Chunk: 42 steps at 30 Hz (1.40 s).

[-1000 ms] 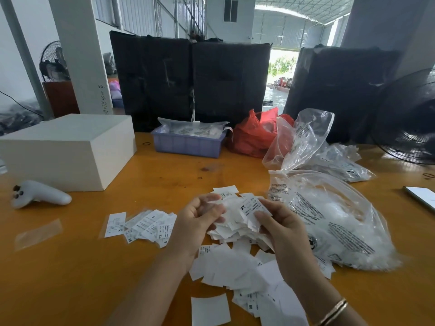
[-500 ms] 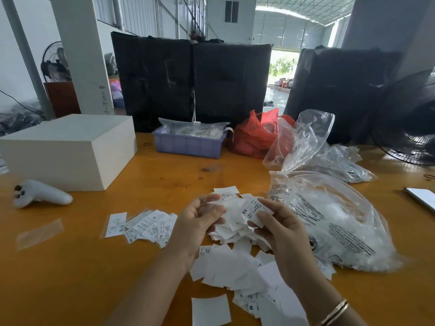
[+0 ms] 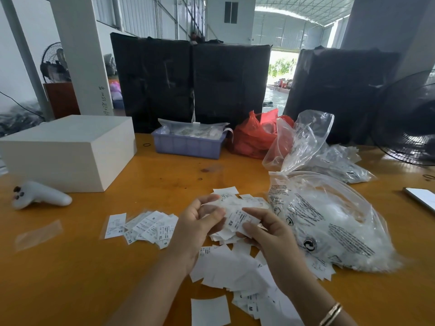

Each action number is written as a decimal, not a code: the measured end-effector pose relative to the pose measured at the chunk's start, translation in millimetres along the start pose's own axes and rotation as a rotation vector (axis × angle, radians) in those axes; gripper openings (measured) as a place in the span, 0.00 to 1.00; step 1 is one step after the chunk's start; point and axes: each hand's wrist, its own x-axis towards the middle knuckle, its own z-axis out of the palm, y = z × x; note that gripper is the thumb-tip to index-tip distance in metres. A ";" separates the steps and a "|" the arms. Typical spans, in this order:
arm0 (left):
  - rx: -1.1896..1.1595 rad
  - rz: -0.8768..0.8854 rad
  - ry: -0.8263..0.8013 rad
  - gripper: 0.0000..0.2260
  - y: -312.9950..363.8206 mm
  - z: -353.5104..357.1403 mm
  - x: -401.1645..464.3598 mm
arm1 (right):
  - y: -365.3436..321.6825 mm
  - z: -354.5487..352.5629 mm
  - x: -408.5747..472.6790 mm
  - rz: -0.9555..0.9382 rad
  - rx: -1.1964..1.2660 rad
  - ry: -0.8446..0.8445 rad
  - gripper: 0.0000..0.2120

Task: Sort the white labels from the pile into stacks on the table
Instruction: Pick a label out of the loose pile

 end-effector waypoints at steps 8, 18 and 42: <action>0.109 0.019 -0.051 0.13 -2.1 3.2 -0.9 | 1.4 2.2 2.0 -0.052 -0.149 0.047 0.18; 0.083 0.002 -0.054 0.17 -2.4 7.4 -3.1 | 0.6 -4.4 4.1 0.095 0.090 0.041 0.02; 0.334 0.007 0.186 0.15 9.0 -14.7 7.7 | -11.8 -13.5 5.3 -0.131 -0.226 0.167 0.07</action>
